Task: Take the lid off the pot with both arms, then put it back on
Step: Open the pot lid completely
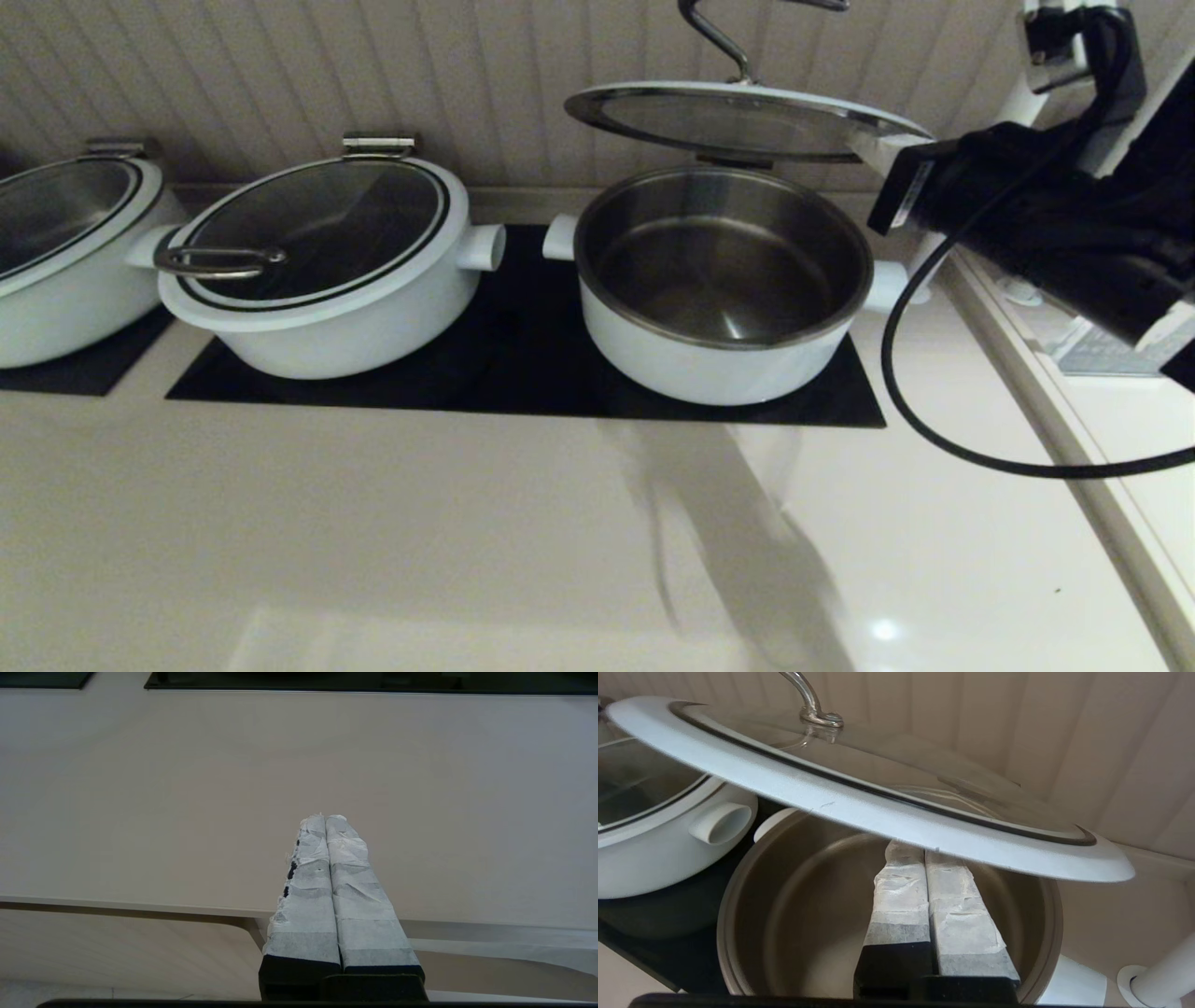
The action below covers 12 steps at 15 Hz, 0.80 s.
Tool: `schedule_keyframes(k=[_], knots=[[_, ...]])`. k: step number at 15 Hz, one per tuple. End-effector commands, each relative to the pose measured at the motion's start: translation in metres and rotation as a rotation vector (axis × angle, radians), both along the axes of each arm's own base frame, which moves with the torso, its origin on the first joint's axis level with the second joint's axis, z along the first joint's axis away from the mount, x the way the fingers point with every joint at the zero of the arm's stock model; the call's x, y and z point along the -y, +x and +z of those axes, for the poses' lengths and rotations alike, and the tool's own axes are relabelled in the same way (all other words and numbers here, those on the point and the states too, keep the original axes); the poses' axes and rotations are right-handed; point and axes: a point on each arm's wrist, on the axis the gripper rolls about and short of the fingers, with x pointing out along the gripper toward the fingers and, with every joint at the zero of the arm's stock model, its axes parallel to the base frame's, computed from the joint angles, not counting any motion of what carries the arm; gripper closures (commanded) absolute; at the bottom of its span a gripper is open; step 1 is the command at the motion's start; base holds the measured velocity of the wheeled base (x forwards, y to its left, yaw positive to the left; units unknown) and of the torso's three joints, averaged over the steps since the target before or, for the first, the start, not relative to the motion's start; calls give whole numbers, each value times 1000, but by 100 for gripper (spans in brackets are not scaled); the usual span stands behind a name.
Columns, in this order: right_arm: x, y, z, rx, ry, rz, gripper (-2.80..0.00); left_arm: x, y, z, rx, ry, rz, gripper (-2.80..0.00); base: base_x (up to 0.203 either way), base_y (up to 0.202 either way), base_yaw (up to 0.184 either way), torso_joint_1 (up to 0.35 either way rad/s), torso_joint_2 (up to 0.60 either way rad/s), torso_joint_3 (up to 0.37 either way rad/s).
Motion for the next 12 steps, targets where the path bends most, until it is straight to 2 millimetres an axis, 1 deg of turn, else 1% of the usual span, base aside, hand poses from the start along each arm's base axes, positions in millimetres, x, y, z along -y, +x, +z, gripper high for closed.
schedule_keyframes(k=[1, 5, 8, 10, 12], knots=[[1, -3, 3, 13, 5, 0, 0, 0, 0, 0, 3, 1, 0, 0, 0, 0, 0, 0, 0, 0], [5, -1, 4, 15, 6, -15, 0, 0, 0, 0, 3, 0, 0, 0, 0, 0, 0, 0, 0, 0], [8, -6, 7, 23, 10, -17, 0, 0, 0, 0, 3, 0, 0, 0, 0, 0, 0, 0, 0, 0], [10, -5, 5, 18, 6, -25, 0, 0, 0, 0, 3, 1, 0, 0, 0, 0, 0, 0, 0, 0], [18, -2, 0, 5, -17, -61, 0, 0, 0, 0, 3, 0, 0, 0, 0, 0, 0, 0, 0, 0]])
